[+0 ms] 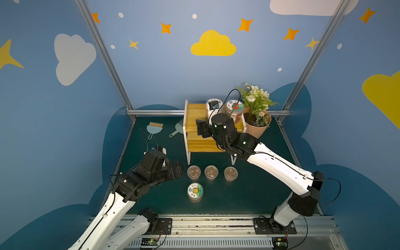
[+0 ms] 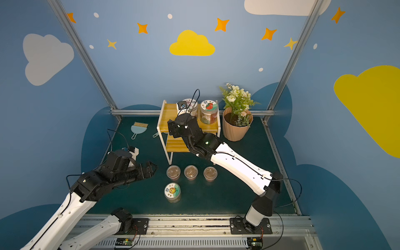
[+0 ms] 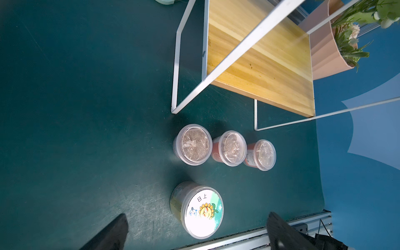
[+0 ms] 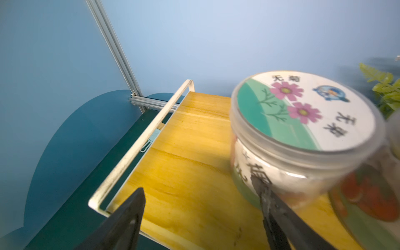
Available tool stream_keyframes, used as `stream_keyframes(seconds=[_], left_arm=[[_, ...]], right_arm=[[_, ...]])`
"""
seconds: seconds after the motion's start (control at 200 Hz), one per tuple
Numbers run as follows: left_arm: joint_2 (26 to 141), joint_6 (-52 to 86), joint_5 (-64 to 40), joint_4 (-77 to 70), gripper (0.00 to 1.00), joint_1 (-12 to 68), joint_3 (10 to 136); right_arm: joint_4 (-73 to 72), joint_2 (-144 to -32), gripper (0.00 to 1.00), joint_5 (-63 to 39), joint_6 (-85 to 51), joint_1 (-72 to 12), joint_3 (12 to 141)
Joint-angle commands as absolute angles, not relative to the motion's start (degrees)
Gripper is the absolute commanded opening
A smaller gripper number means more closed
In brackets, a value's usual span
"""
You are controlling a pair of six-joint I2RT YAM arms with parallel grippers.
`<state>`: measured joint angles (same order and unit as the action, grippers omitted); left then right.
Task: Place the seed container on the shelf
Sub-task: Place the seed jar on the shelf, then pick up the seed jar at the center of the board.
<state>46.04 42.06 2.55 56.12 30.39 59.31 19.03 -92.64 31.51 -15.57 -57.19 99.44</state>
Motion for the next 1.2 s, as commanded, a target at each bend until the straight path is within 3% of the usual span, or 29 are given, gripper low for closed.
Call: stream_keyframes(seconds=[0.0, 0.235, 0.516, 0.706, 0.961, 1.196], left_arm=[[45.3, 42.5, 3.1, 56.0, 1.0, 31.1, 58.4], [45.4, 44.8, 6.9, 60.6, 1.0, 34.6, 58.5], [38.7, 50.6, 18.6, 54.1, 1.0, 50.8, 46.0], [33.4, 49.0, 26.9, 46.0, 1.0, 61.3, 35.4], [40.0, 47.2, 35.3, 34.4, 1.0, 77.4, 29.2], [46.1, 47.9, 36.3, 27.7, 0.99, 79.1, 26.5]], right_arm=[[14.9, -88.3, 0.87, 32.2, -15.3, -57.2, 98.0], [24.0, -83.9, 0.91, 25.1, -15.5, -59.6, 100.0], [30.3, -67.5, 0.92, 26.0, -20.5, -67.3, 82.0], [33.6, -58.0, 0.93, 23.8, -31.1, -70.6, 67.5], [32.1, -55.1, 0.92, 18.1, -43.3, -73.9, 52.1], [26.7, -54.4, 0.92, 16.7, -48.4, -74.3, 43.2]])
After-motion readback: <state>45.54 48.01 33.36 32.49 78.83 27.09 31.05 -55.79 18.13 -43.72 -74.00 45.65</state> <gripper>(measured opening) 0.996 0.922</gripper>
